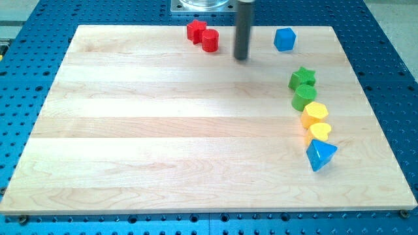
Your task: Move the red star to the left of the red circle
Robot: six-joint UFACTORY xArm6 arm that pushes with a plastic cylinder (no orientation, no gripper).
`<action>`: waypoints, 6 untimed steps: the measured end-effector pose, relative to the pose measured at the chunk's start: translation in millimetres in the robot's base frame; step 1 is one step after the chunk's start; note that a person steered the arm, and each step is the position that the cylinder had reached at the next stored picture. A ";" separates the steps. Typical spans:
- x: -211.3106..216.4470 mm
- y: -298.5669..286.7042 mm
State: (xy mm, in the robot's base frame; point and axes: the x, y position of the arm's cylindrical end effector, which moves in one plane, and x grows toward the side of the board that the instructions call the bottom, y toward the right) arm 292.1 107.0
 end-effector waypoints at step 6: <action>-84.7 -200.4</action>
